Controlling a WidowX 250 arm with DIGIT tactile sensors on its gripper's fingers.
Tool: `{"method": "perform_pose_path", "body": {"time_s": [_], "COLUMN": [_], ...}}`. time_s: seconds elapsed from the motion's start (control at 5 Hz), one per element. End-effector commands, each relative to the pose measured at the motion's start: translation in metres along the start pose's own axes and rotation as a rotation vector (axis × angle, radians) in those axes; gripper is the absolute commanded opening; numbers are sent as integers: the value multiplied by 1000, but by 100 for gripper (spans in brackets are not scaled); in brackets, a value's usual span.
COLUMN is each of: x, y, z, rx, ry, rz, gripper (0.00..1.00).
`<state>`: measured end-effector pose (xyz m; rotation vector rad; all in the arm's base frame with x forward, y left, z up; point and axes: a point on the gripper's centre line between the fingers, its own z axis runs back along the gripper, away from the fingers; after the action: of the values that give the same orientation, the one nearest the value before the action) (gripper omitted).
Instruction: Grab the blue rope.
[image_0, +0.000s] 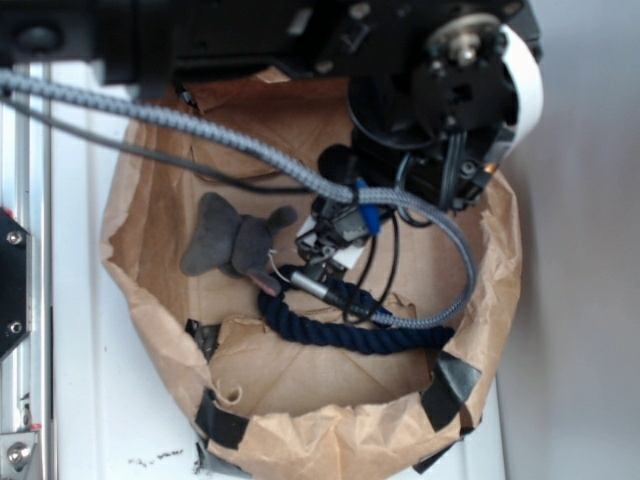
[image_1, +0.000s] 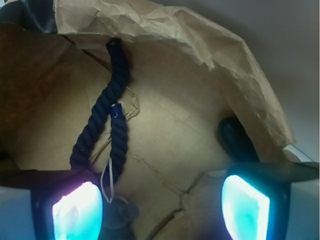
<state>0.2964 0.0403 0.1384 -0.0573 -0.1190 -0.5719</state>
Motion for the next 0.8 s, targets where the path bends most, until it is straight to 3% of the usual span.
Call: {"method": "perform_pose_path", "body": {"time_s": [0.0, 0.2, 0.6], "x": [5, 5, -15], "y": [-3, -3, -70], "z": [12, 12, 21], "rx": [28, 28, 19], "ry": [-30, -30, 5], "rz": [-30, -30, -79], "gripper": [100, 100, 100]}}
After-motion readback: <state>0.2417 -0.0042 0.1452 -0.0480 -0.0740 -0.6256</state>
